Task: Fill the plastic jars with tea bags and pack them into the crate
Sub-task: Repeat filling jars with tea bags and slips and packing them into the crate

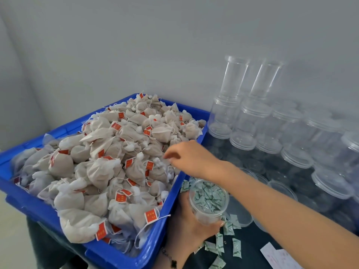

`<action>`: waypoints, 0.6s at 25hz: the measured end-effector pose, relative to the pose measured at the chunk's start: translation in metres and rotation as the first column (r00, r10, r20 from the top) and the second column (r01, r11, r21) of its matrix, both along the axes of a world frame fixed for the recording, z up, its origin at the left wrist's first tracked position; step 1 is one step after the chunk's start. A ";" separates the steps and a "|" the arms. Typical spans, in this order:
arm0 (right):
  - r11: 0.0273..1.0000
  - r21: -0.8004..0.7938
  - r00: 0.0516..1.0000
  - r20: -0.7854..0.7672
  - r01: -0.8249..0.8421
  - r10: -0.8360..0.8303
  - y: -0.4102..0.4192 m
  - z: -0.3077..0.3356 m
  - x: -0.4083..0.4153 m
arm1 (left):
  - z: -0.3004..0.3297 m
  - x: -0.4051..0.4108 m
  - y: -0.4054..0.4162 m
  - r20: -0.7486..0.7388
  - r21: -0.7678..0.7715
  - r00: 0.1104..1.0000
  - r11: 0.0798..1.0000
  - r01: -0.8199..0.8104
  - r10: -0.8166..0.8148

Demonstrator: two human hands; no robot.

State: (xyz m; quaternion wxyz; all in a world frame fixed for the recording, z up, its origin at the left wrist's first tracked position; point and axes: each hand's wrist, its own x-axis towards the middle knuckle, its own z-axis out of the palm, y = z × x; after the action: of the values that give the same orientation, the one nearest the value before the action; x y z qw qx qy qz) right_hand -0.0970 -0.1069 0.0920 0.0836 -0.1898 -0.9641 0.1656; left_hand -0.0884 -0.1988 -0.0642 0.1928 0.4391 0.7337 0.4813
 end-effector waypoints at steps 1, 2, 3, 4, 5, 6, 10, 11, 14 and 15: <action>0.998 0.053 0.997 0.075 -0.012 0.008 0.000 -0.009 -0.018 | 0.001 0.000 0.000 0.014 -0.006 1.000 1.000 -0.004 0.004; 0.994 0.107 0.991 0.131 -0.008 -0.006 -0.001 -0.017 -0.034 | 0.002 0.000 0.000 0.040 -0.027 0.999 0.999 -0.017 0.018; 0.988 0.153 0.985 0.167 0.004 -0.030 -0.002 -0.024 -0.045 | 0.004 0.000 0.000 0.076 -0.059 0.996 0.998 -0.032 0.036; 0.981 0.191 0.981 0.188 0.018 -0.055 -0.003 -0.029 -0.053 | 0.004 0.000 -0.003 0.100 -0.087 0.994 0.995 -0.042 0.050; 0.975 0.221 0.979 0.190 0.028 -0.071 -0.004 -0.031 -0.059 | 0.005 -0.001 -0.003 0.112 -0.105 0.992 0.993 -0.046 0.058; 0.972 0.235 0.982 0.175 0.032 -0.074 -0.006 -0.032 -0.060 | 0.005 -0.002 -0.003 0.120 -0.115 0.991 0.992 -0.044 0.058; 0.993 0.046 0.991 -0.081 0.112 -0.108 -0.011 -0.011 -0.036 | 0.006 -0.002 0.001 0.177 -0.042 0.984 0.998 0.046 -0.038; 0.992 0.002 0.981 -0.149 0.127 -0.125 -0.012 0.000 -0.024 | 0.006 -0.002 0.000 0.215 -0.009 0.975 0.999 0.052 -0.049; 0.989 -0.014 0.959 -0.241 0.147 -0.146 -0.011 0.035 0.019 | 0.005 -0.002 0.000 0.248 0.046 0.967 0.998 0.050 -0.059; 0.988 -0.014 0.962 -0.227 0.151 -0.150 -0.011 0.043 0.032 | 0.004 -0.002 0.000 0.248 0.052 0.967 0.997 0.049 -0.060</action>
State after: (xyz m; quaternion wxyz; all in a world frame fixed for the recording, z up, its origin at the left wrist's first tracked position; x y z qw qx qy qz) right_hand -0.0650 -0.1177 0.1354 0.2062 -0.2421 -0.9313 0.1778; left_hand -0.0908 -0.1986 -0.0597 0.2865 0.3994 0.6801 0.5439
